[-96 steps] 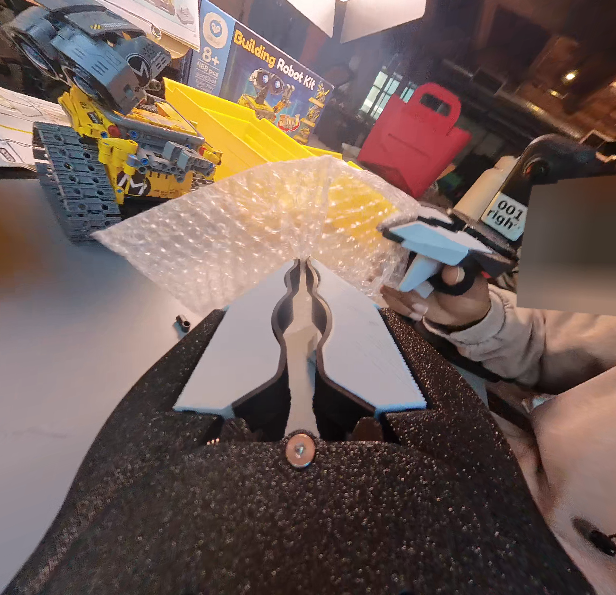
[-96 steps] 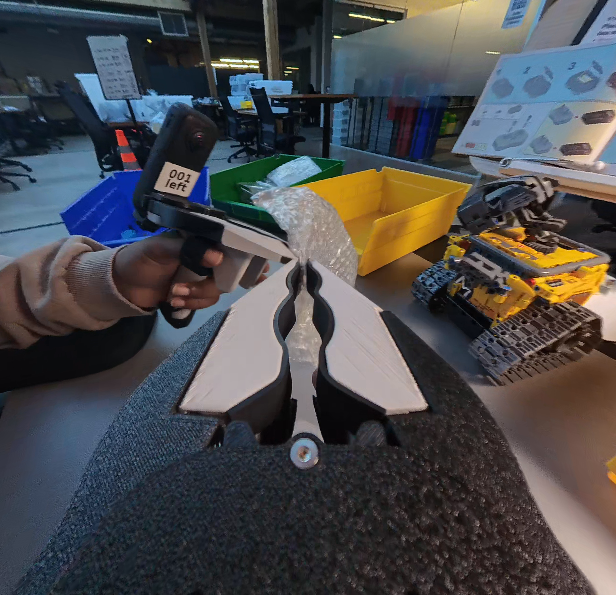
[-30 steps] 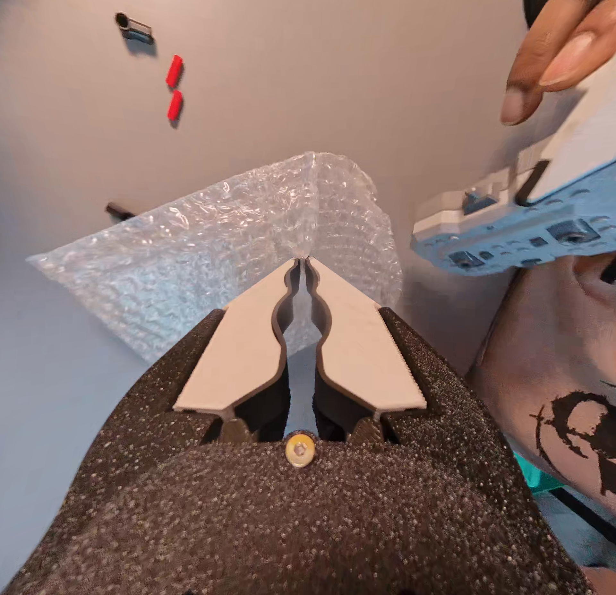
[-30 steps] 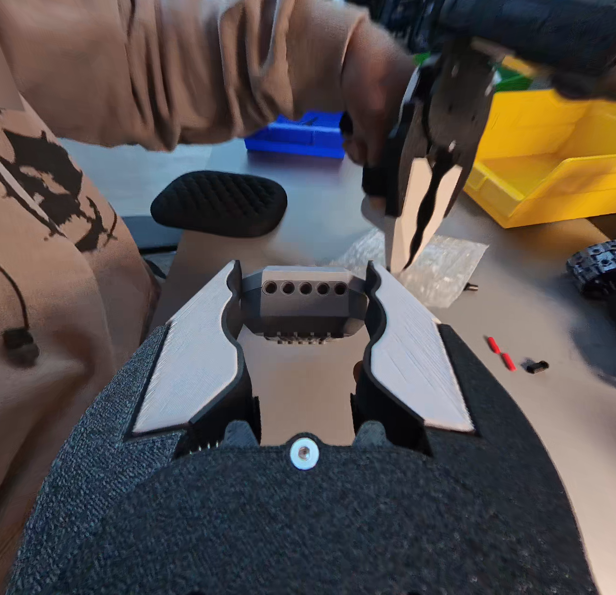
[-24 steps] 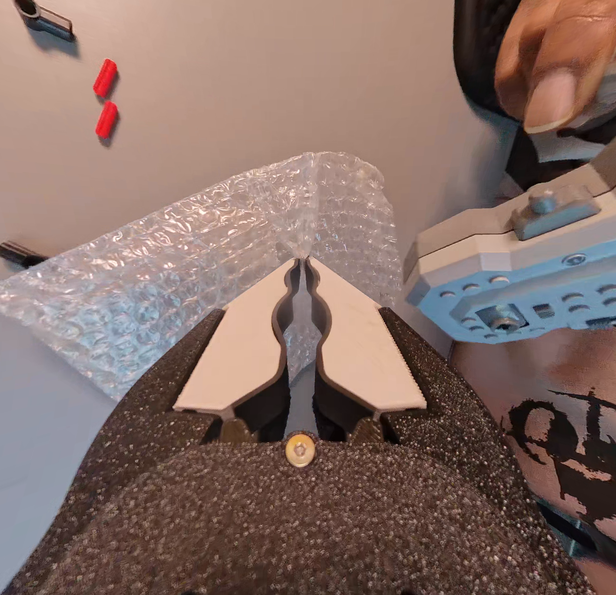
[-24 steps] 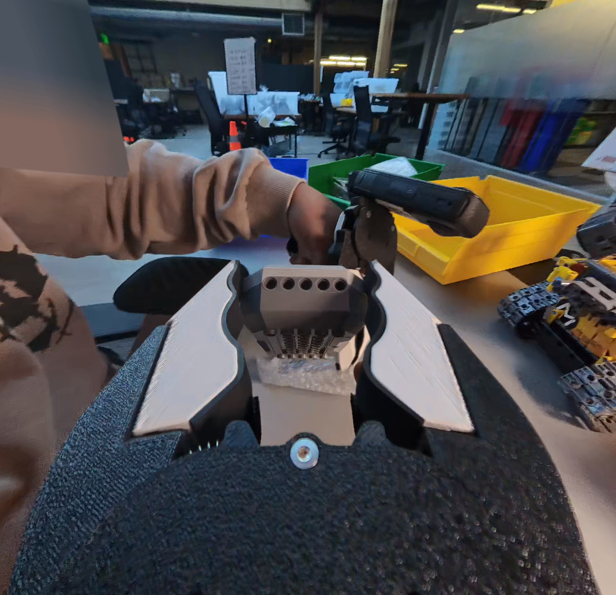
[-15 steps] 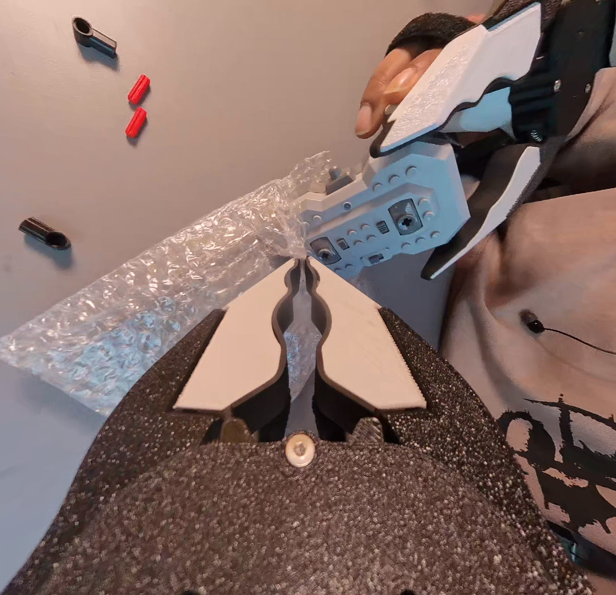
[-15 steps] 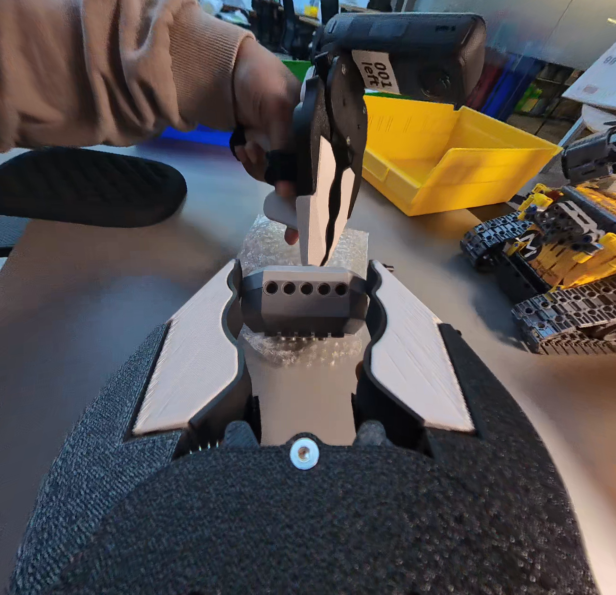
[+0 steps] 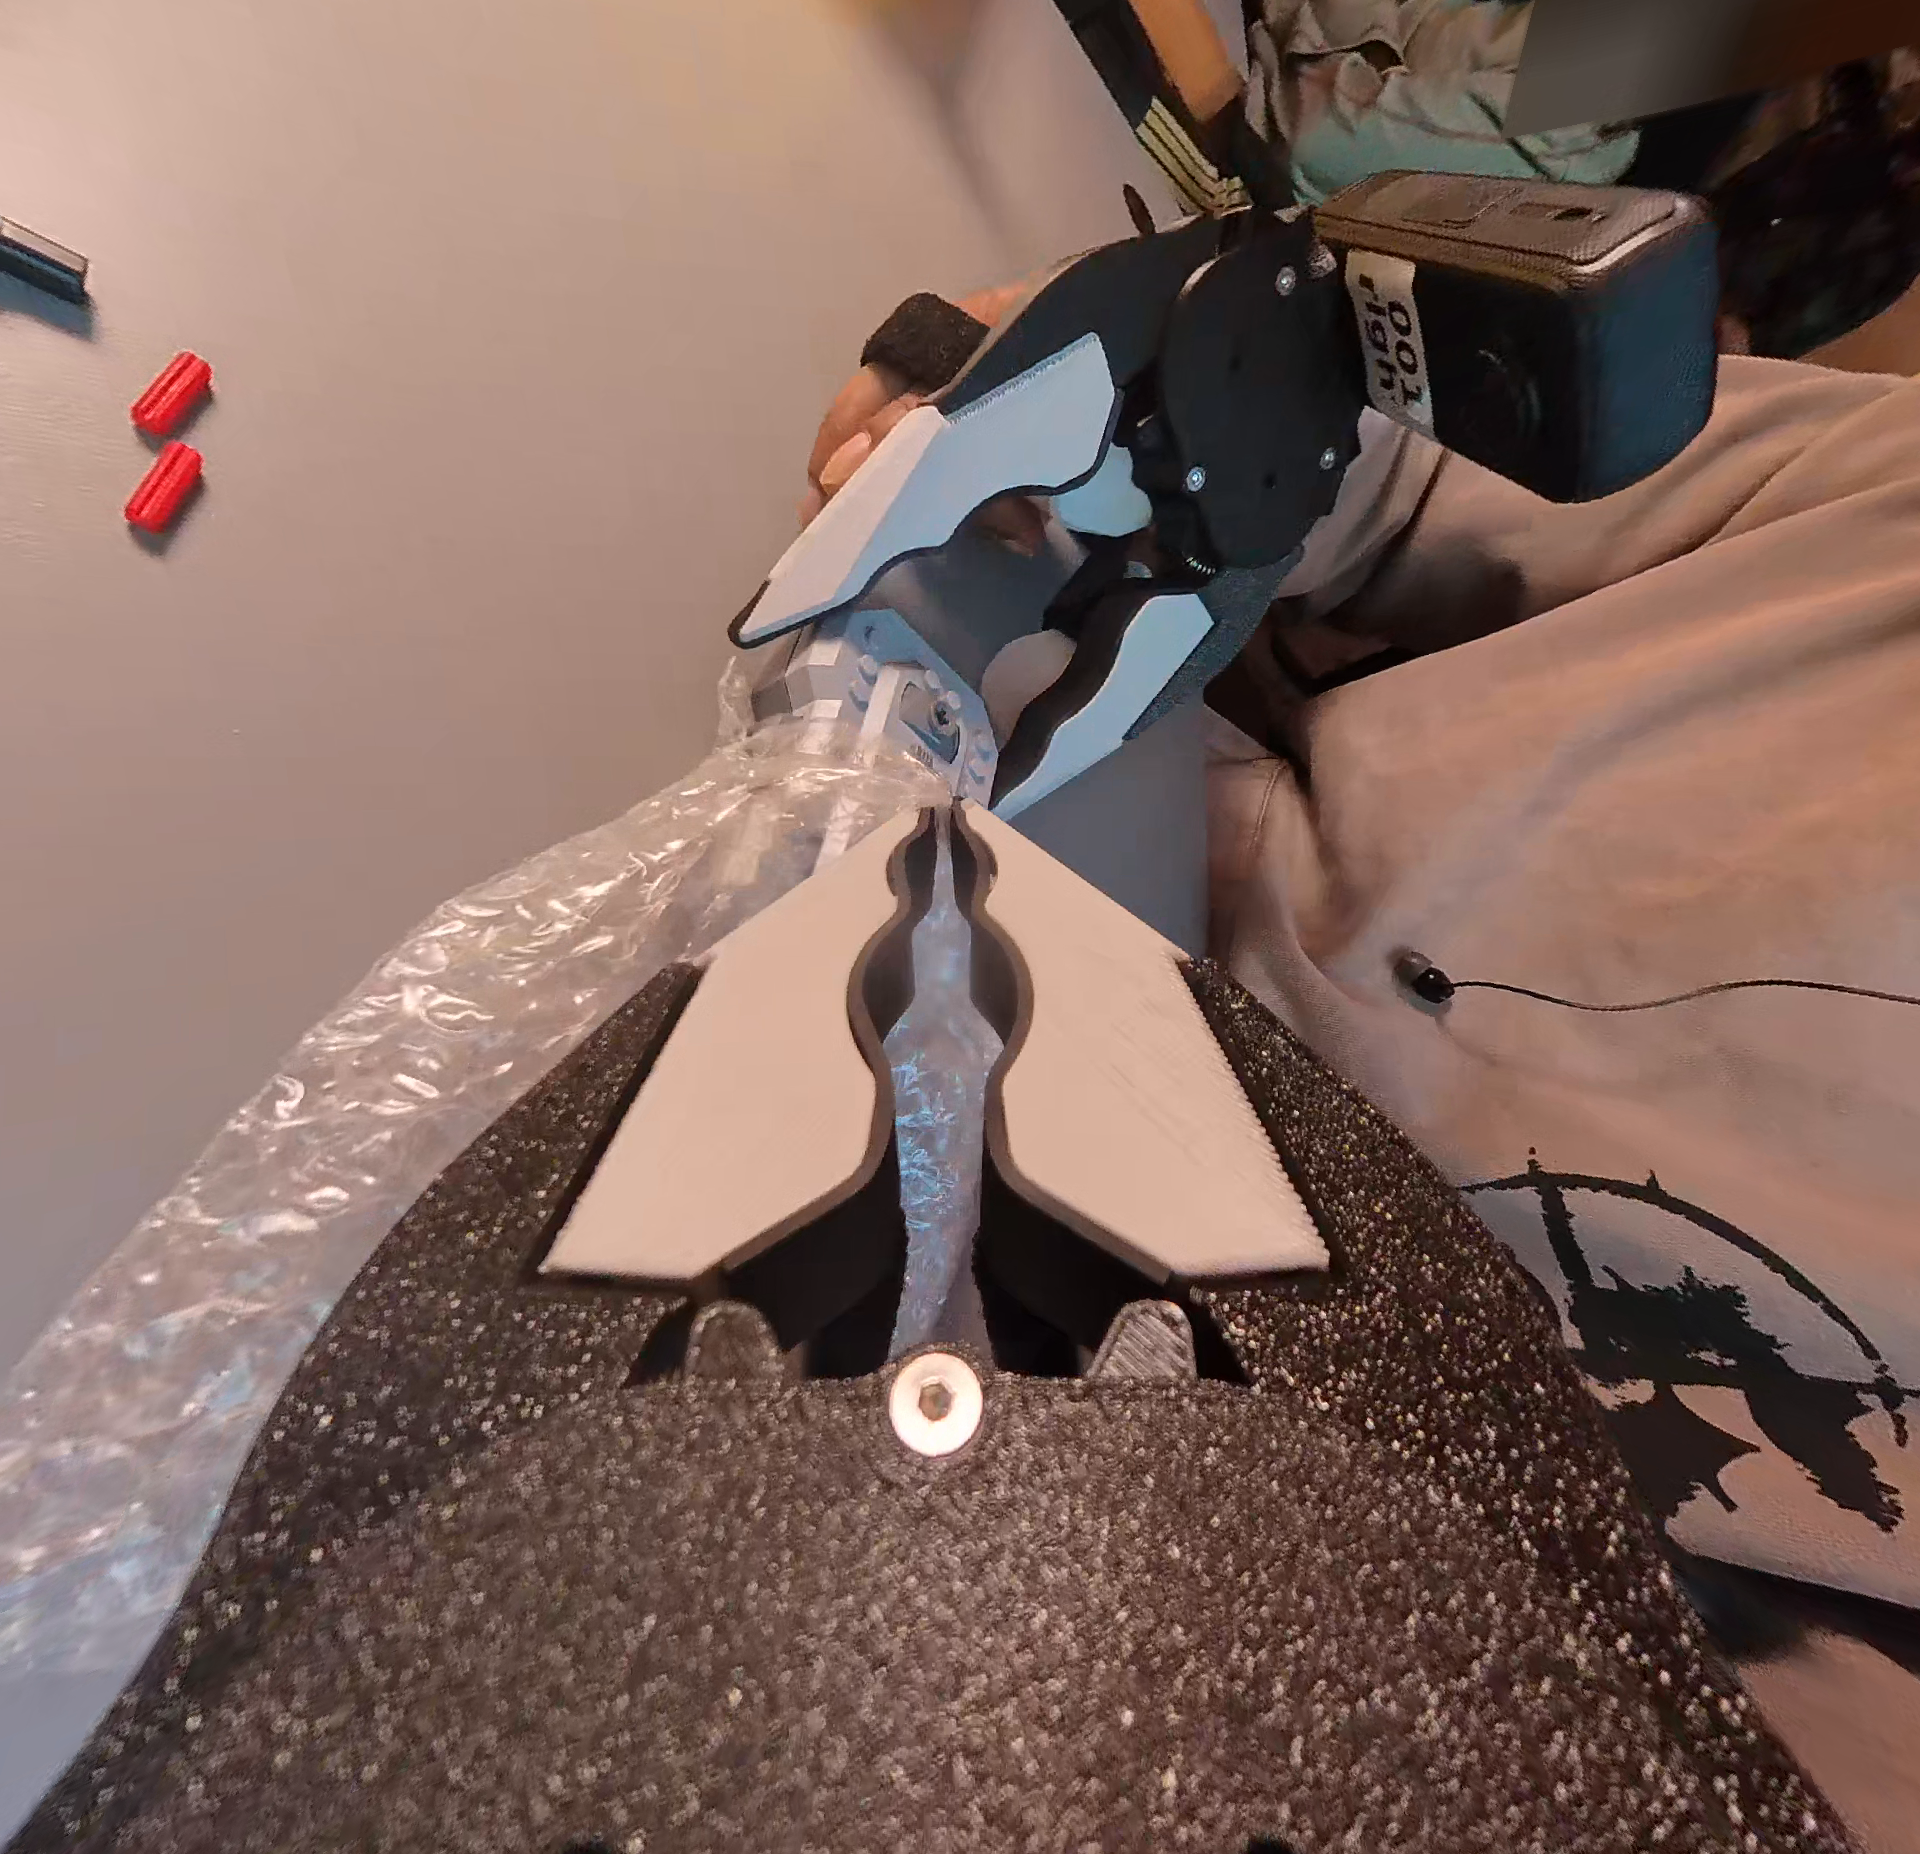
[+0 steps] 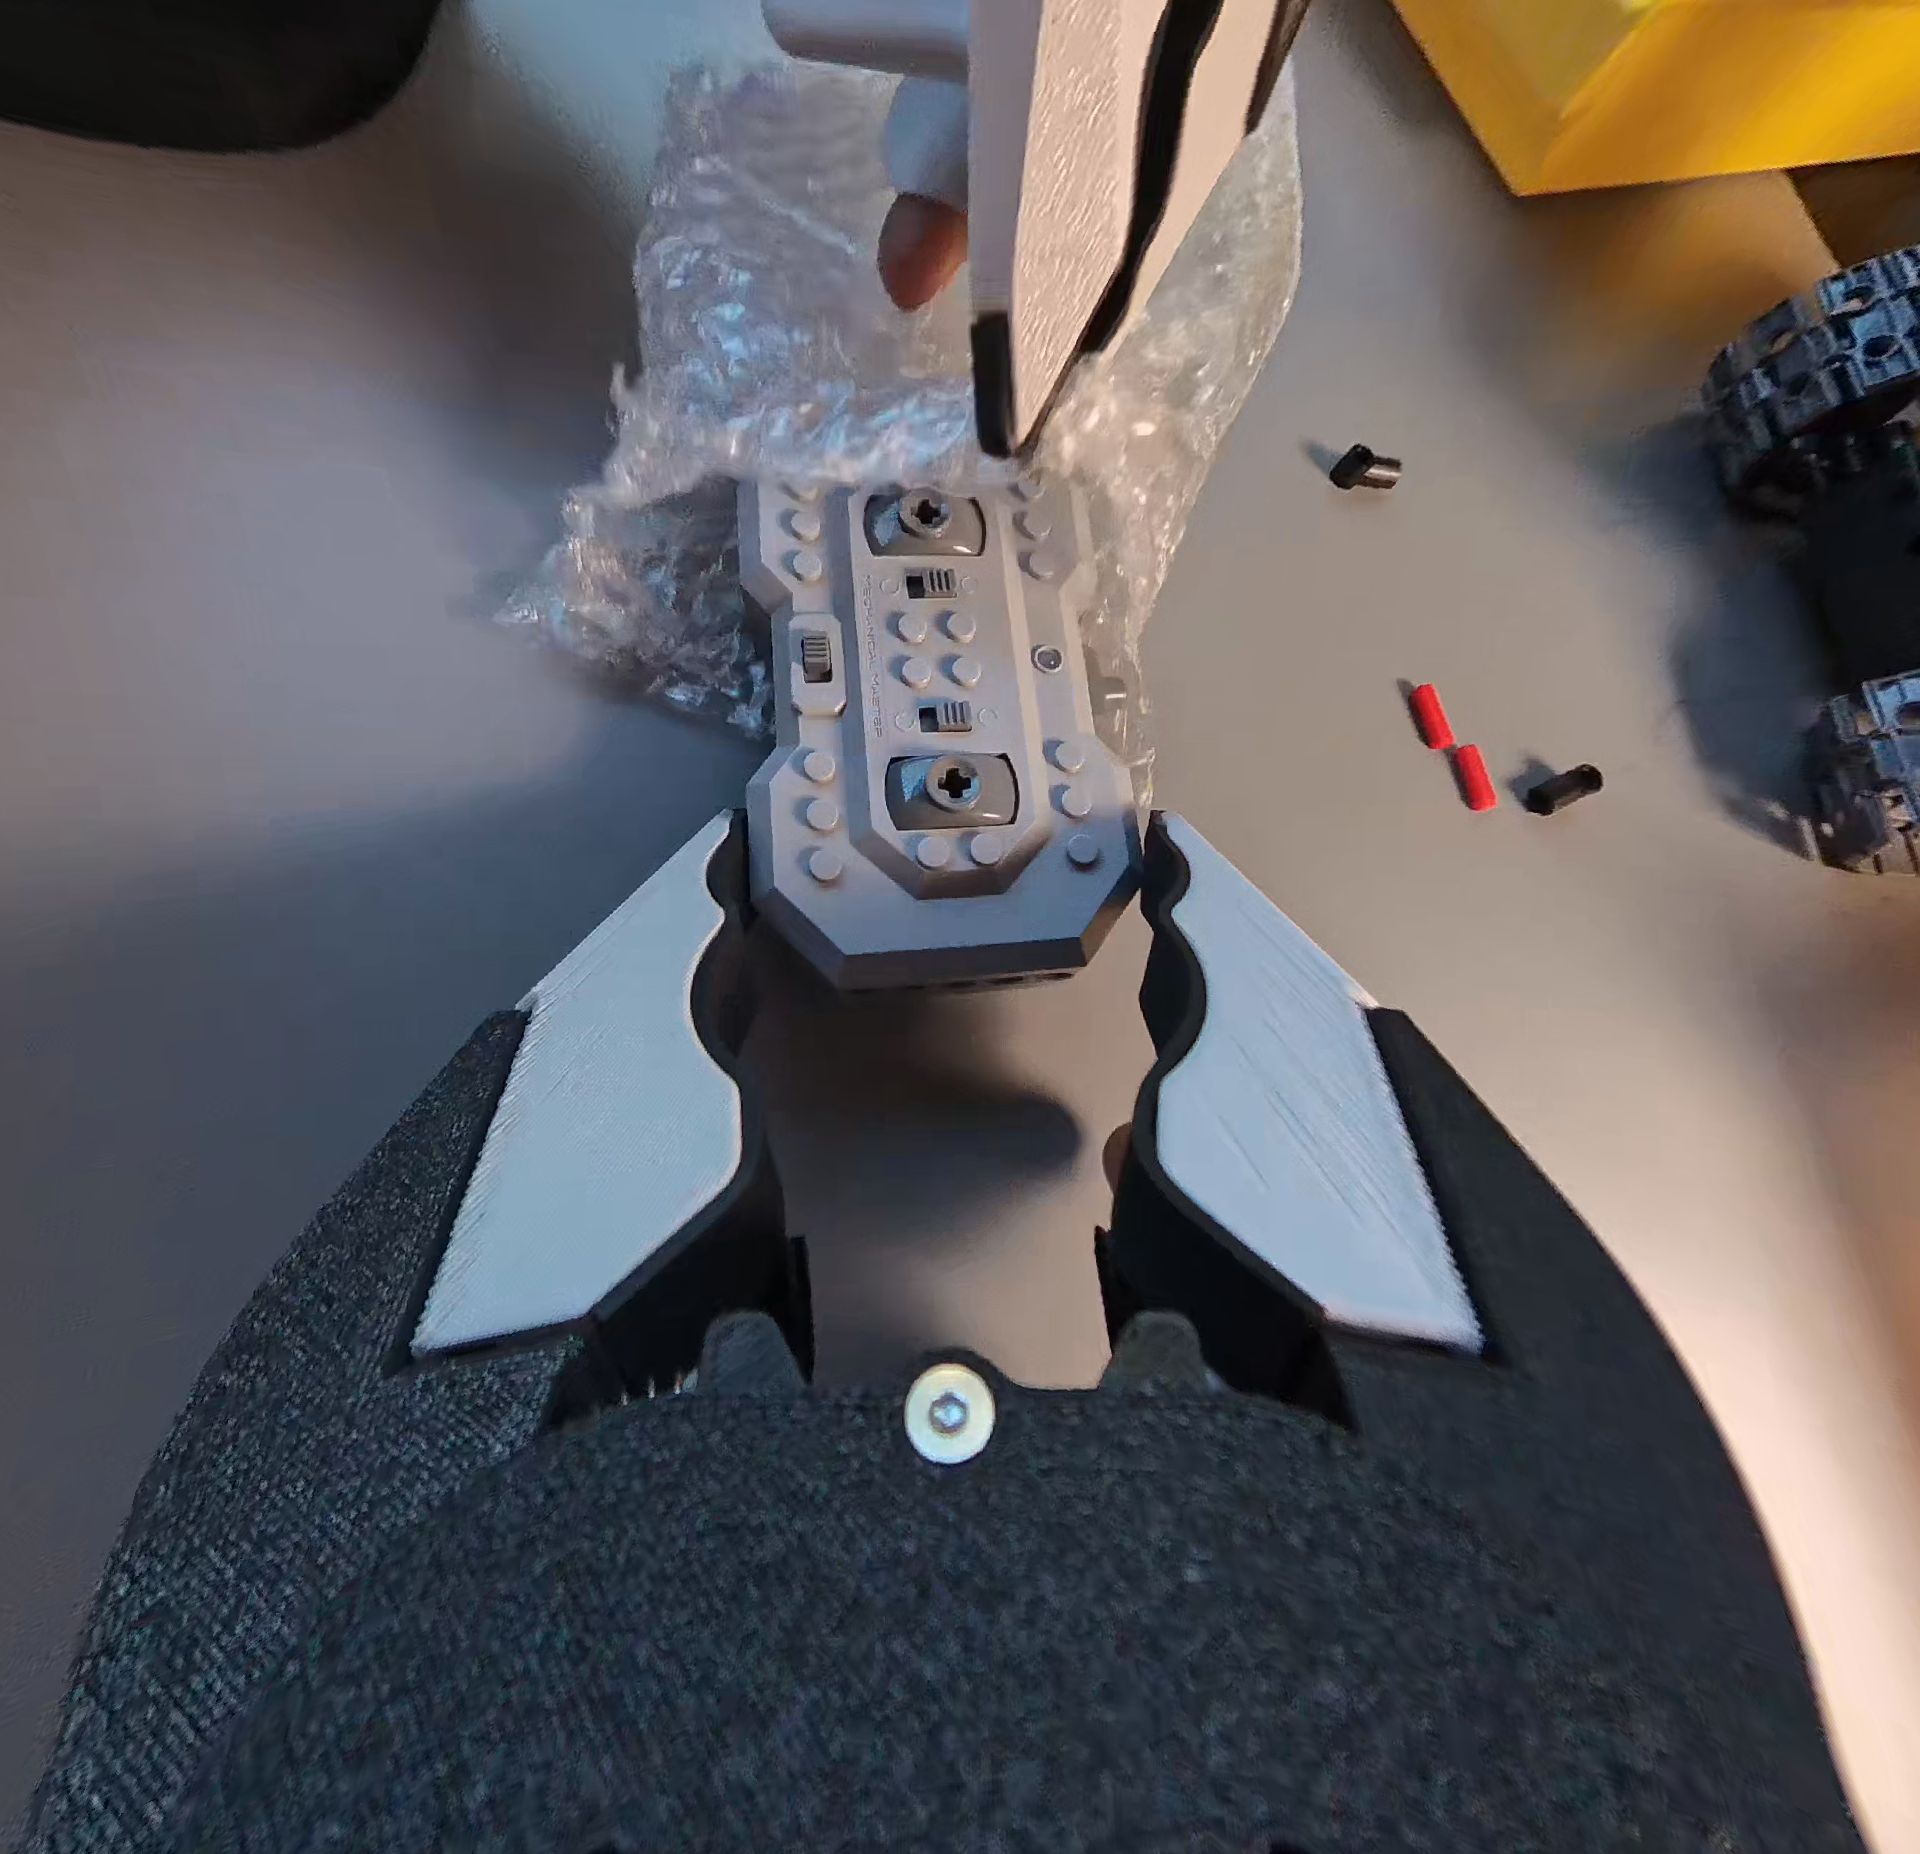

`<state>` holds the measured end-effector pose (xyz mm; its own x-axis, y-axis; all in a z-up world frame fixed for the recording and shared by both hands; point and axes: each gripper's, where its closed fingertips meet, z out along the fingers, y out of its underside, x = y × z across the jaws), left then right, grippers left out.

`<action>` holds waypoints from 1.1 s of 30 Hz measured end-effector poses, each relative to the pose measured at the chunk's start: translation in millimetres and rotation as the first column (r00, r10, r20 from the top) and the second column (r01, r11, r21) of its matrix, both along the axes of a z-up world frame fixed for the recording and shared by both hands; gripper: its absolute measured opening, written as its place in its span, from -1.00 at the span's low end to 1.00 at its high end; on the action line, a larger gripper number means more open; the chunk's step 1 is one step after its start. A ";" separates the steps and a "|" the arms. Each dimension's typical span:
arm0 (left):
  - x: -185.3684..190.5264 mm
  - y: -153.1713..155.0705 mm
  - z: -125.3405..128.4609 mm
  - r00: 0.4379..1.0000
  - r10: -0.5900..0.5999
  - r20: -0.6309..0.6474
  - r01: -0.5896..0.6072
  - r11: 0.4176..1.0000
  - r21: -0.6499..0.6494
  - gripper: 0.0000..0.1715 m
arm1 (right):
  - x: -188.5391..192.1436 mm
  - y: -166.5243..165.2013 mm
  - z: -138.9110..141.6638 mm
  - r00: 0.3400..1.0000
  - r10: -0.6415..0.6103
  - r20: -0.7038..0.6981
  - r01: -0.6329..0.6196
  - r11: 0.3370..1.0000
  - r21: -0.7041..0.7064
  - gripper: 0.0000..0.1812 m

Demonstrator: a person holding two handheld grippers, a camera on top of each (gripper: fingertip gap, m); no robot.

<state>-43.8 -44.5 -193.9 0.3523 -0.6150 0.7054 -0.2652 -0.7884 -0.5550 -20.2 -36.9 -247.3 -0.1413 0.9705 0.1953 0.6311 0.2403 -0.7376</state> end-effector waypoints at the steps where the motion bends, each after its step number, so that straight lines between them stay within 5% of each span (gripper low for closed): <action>1: 0.6 0.0 -1.1 1.000 0.005 0.001 -0.005 1.000 0.000 -0.99 | -3.7 -1.4 2.6 1.000 -0.014 -0.019 0.014 1.000 -0.015 -0.18; 8: -2.8 -2.1 4.1 0.998 0.051 0.024 -0.051 0.999 -0.010 -0.99 | -28.4 -6.6 44.3 0.959 -0.155 -0.237 0.101 0.969 -0.226 -0.19; 12: -12.6 -1.6 3.3 0.995 0.093 0.023 -0.092 0.996 -0.019 -0.96 | -29.9 -7.3 28.5 0.975 -0.124 -0.184 0.098 0.985 -0.141 -0.19; 17: -33.5 -4.3 24.4 0.985 0.171 0.011 -0.171 0.978 0.124 -0.48 | -22.3 -7.0 11.4 0.990 -0.102 -0.098 0.090 0.989 -0.117 -0.18; 21: -86.5 4.6 42.7 0.915 0.395 -0.075 -0.352 0.878 0.324 -0.36 | -16.6 -4.3 -0.3 0.995 -0.090 -0.030 0.088 0.994 -0.062 -0.18; 26: -139.6 -16.7 -26.0 0.805 0.485 -0.342 -0.407 0.870 0.279 -0.02 | -15.6 -4.7 -0.2 0.998 -0.059 0.017 0.059 0.997 -0.050 -0.16; 29: -128.0 -32.1 -46.7 0.837 0.452 -0.306 -0.400 0.890 0.219 -0.22 | -17.9 -11.6 3.3 0.999 -0.023 0.038 0.026 0.995 -0.095 -0.06; 33: -113.8 -34.7 -49.3 0.863 0.445 -0.238 -0.402 0.892 0.208 -0.49 | -21.6 -6.7 3.5 0.998 -0.014 0.064 0.019 0.996 -0.084 -0.21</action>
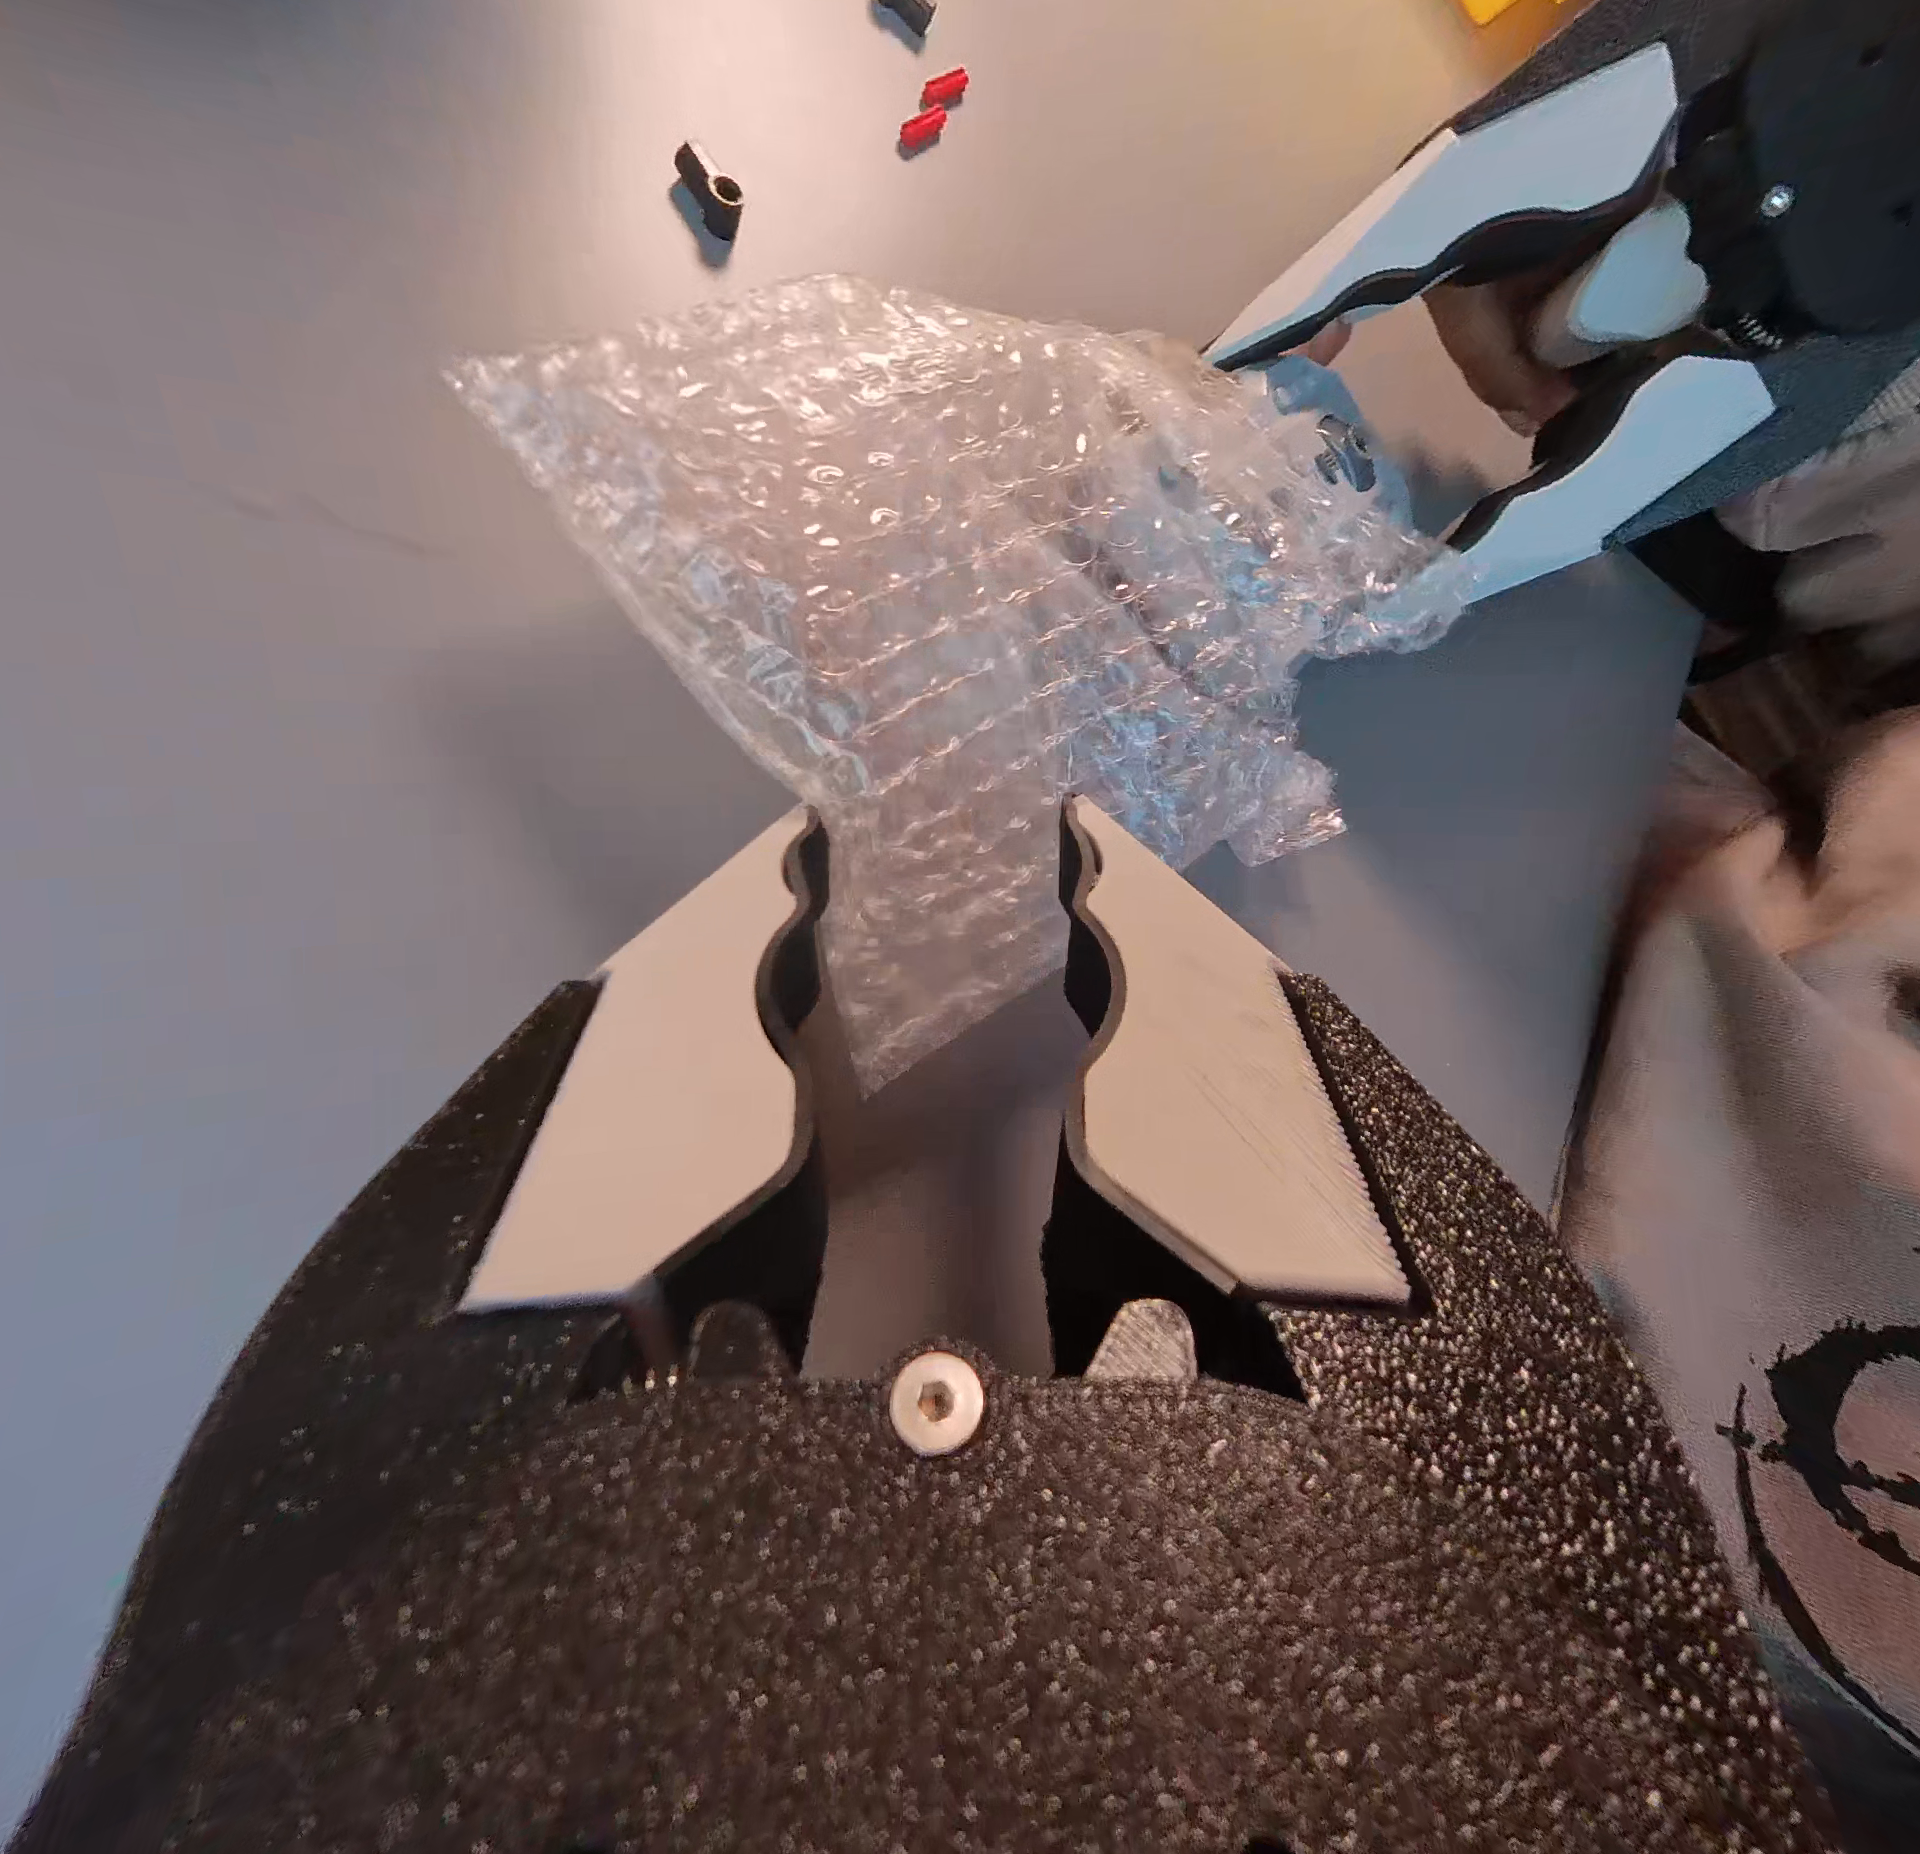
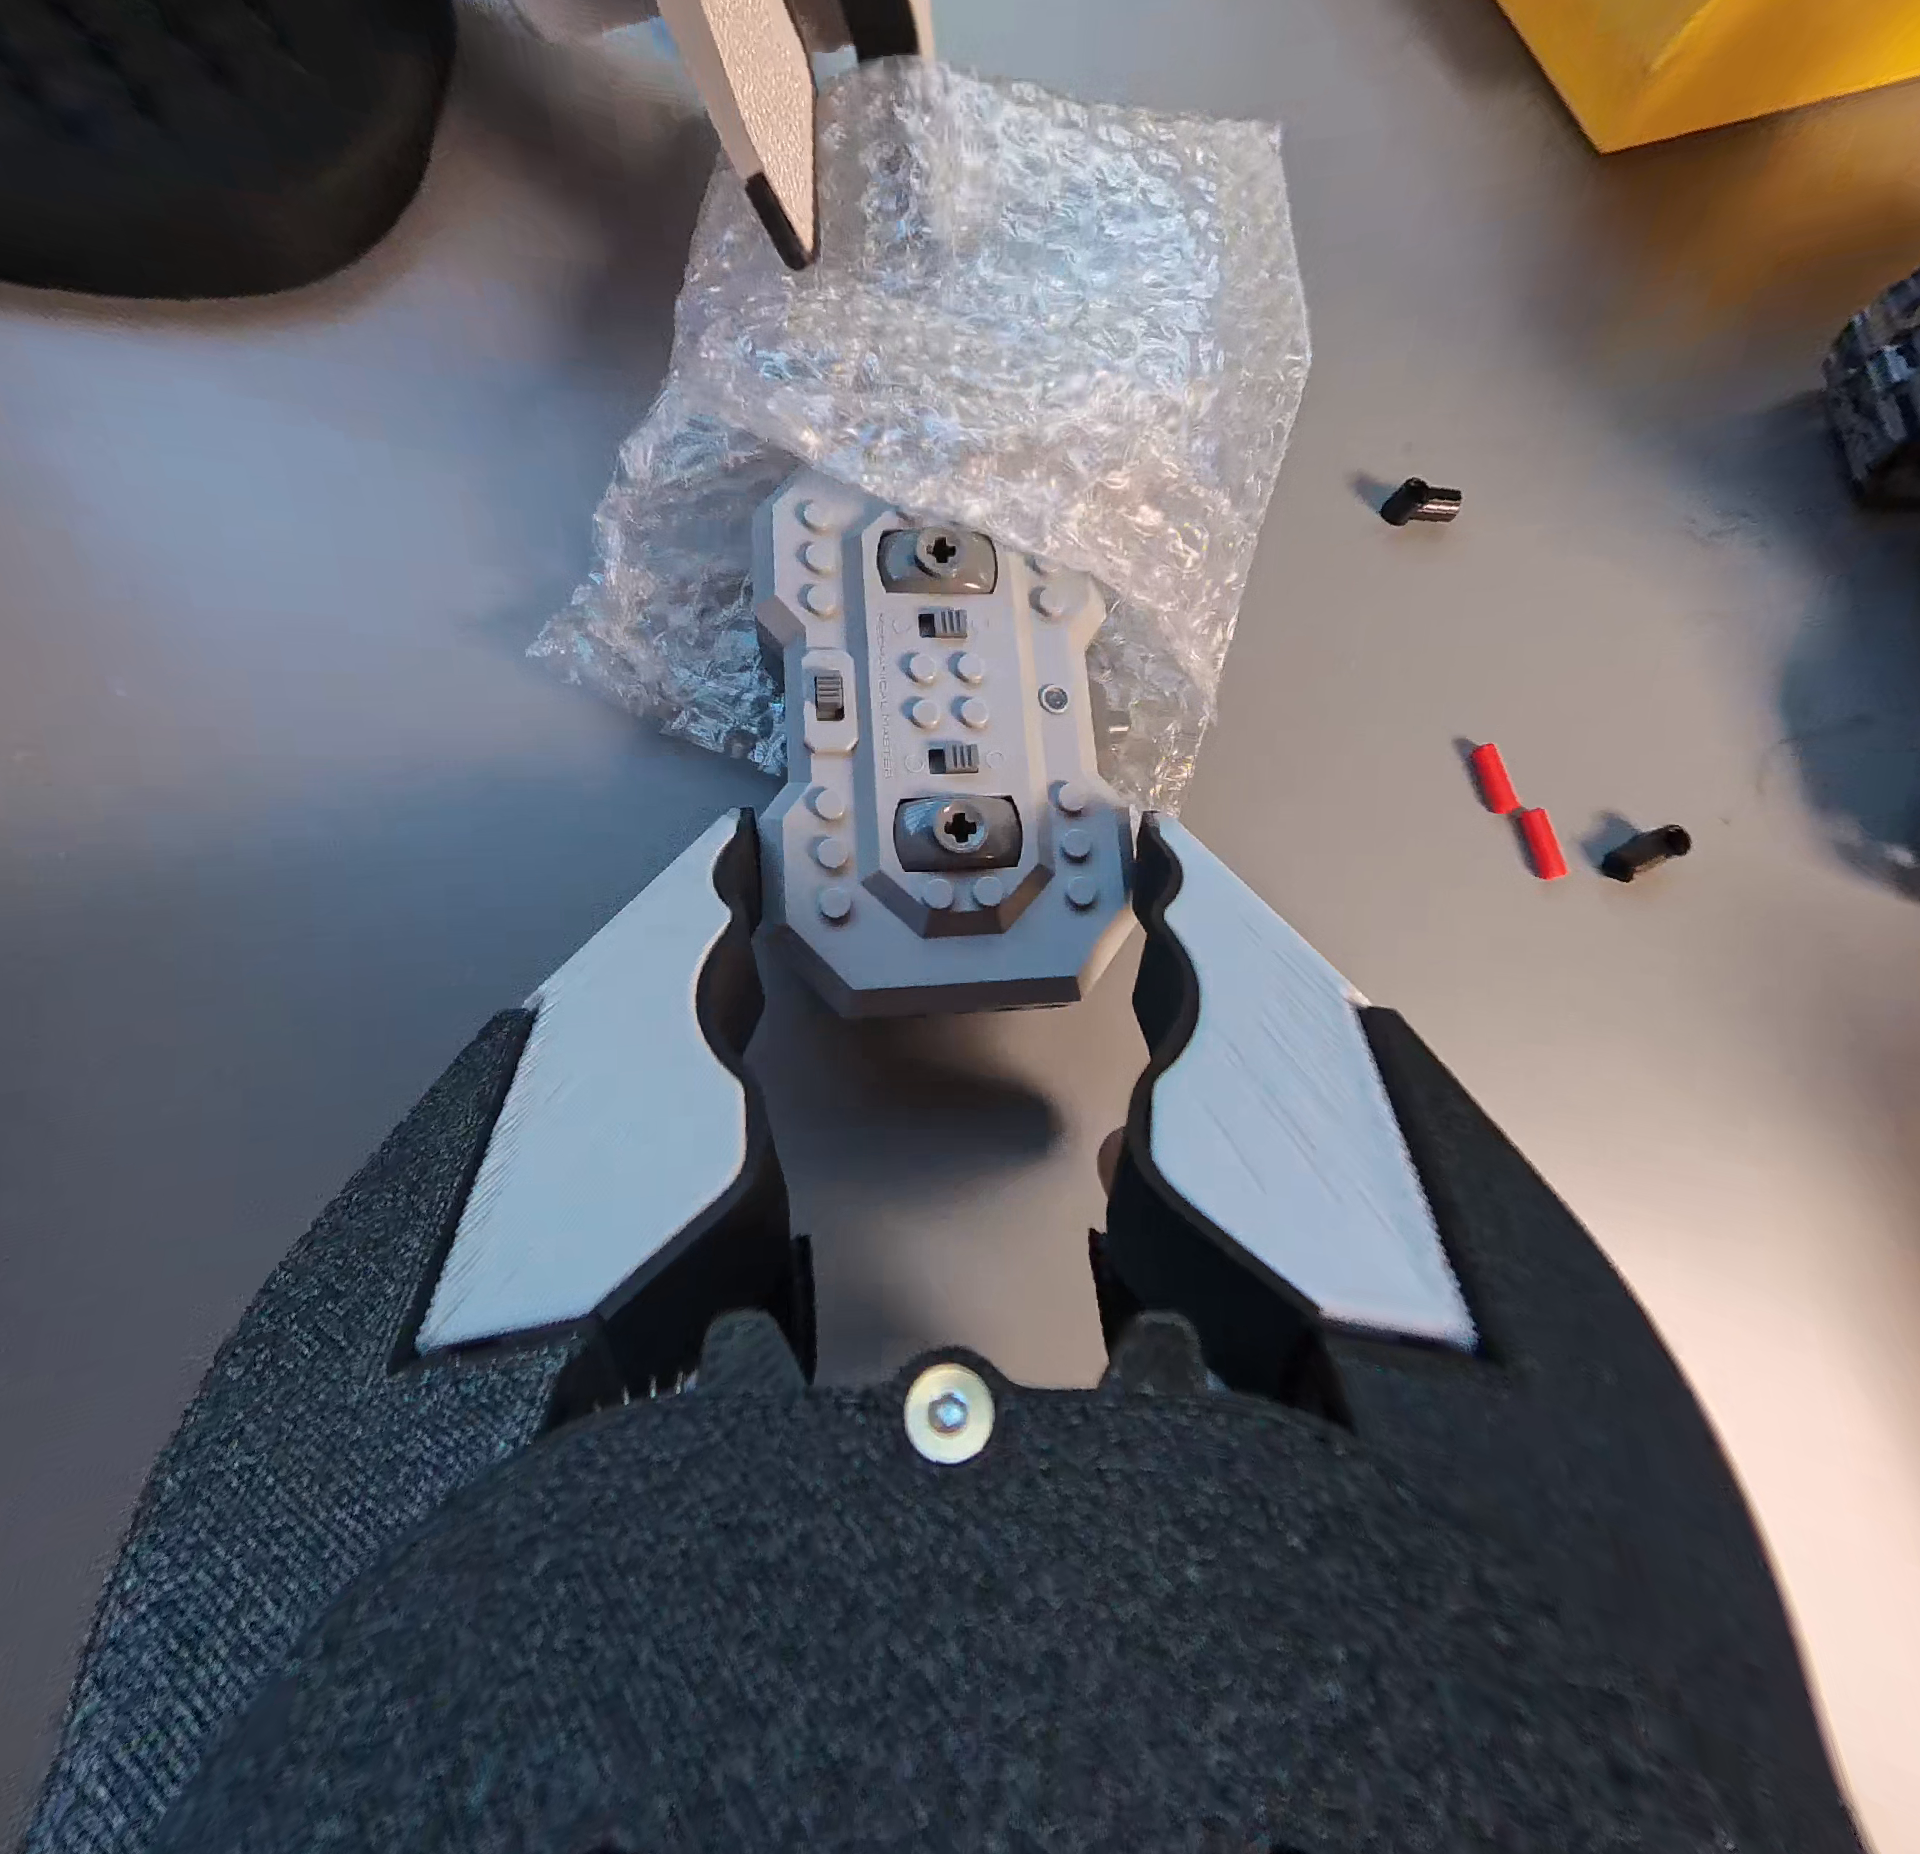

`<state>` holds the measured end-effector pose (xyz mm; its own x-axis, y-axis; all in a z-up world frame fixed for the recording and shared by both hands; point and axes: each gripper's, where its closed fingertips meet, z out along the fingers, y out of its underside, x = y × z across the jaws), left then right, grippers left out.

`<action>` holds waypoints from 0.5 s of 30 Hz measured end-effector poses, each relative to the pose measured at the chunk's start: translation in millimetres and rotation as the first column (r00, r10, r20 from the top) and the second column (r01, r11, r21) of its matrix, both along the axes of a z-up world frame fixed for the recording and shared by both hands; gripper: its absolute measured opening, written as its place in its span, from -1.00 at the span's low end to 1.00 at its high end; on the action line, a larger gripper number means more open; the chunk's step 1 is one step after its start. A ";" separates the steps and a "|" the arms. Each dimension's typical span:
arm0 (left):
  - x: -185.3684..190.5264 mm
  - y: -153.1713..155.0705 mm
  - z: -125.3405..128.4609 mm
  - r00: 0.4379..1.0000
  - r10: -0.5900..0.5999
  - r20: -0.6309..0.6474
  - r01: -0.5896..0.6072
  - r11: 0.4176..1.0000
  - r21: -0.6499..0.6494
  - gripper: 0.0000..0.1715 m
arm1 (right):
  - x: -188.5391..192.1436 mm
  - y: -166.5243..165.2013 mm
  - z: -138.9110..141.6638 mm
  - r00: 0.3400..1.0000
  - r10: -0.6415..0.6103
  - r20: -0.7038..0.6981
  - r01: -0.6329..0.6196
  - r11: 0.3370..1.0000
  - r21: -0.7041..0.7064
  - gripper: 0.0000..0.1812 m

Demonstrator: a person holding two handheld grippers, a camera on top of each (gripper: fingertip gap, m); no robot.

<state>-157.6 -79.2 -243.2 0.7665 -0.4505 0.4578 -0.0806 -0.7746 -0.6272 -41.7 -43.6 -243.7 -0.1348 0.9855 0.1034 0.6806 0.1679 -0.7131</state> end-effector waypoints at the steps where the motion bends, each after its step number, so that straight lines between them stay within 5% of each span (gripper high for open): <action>1: 2.6 -0.8 0.0 1.000 -0.009 0.013 0.009 1.000 -0.006 -0.54 | -1.7 -0.1 1.8 1.000 -0.001 -0.011 0.001 1.000 -0.010 -0.21; 6: 4.5 -0.7 3.4 0.998 0.000 0.066 0.001 1.000 -0.011 -0.60 | -9.1 5.4 21.3 0.986 -0.084 -0.144 0.075 0.995 -0.073 -0.22; 7: 5.3 -1.8 4.2 0.997 0.001 0.080 0.001 1.000 -0.016 -0.61 | -10.3 8.9 25.7 0.978 -0.113 -0.174 0.103 0.992 -0.068 -0.27; 8: 5.0 -2.5 4.3 0.997 0.005 0.082 -0.004 1.000 -0.021 -0.62 | -12.2 10.4 34.7 0.965 -0.135 -0.226 0.120 0.990 -0.079 -0.58; 10: 8.2 -4.8 7.7 0.995 0.001 0.104 0.002 1.000 -0.026 -0.64 | -14.5 17.1 42.6 0.946 -0.180 -0.270 0.161 0.983 -0.093 -0.57; 15: 19.1 -12.9 8.5 0.994 -0.043 0.099 0.048 0.998 -0.050 -0.66 | -16.9 17.9 23.9 0.971 -0.138 -0.194 0.147 0.989 0.032 -0.58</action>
<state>-138.5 -92.1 -234.7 0.6963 -0.4572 0.5533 -0.0564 -0.8033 -0.5928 -58.6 -25.7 -219.8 0.0335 0.9868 0.1586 0.5517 0.1141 -0.8262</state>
